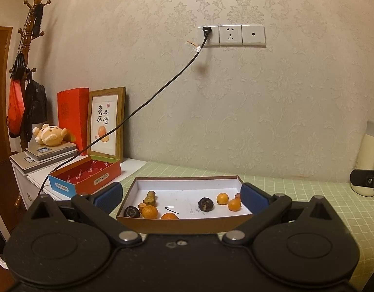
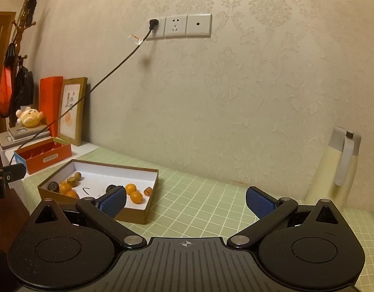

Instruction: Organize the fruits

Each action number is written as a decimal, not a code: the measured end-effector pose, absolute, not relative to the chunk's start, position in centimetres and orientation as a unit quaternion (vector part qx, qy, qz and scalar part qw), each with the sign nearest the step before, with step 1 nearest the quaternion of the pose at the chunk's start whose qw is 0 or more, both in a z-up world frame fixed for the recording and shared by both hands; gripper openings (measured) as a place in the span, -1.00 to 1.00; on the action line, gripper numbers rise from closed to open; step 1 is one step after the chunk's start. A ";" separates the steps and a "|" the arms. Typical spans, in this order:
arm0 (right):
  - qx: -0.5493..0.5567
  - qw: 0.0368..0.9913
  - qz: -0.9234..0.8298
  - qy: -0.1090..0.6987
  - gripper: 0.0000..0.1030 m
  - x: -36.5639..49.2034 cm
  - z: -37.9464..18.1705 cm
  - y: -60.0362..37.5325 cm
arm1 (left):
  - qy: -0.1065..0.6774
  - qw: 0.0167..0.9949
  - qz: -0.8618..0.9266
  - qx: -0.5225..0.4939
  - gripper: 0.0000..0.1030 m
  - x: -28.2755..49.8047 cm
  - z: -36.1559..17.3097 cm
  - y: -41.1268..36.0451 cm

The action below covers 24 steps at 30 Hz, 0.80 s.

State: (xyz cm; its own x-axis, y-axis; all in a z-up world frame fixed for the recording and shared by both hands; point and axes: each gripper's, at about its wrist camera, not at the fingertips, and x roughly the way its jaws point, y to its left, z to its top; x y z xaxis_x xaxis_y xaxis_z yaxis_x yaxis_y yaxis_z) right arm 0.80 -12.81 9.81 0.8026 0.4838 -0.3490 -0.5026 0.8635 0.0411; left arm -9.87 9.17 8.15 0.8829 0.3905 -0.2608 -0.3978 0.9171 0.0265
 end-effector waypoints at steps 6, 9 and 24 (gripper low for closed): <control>-0.035 0.947 0.262 0.180 1.00 0.9 9.6 -12.4 | 0.133 0.971 0.200 -0.017 0.88 -10.0 8.0 9.2; -0.035 0.947 0.262 0.182 1.00 0.9 9.5 -12.5 | 0.137 0.970 0.199 -0.014 0.88 -9.9 8.0 9.2; -0.035 0.945 0.265 0.190 1.00 1.3 9.5 -12.6 | 0.143 0.971 0.193 -0.010 0.88 -9.6 8.0 9.0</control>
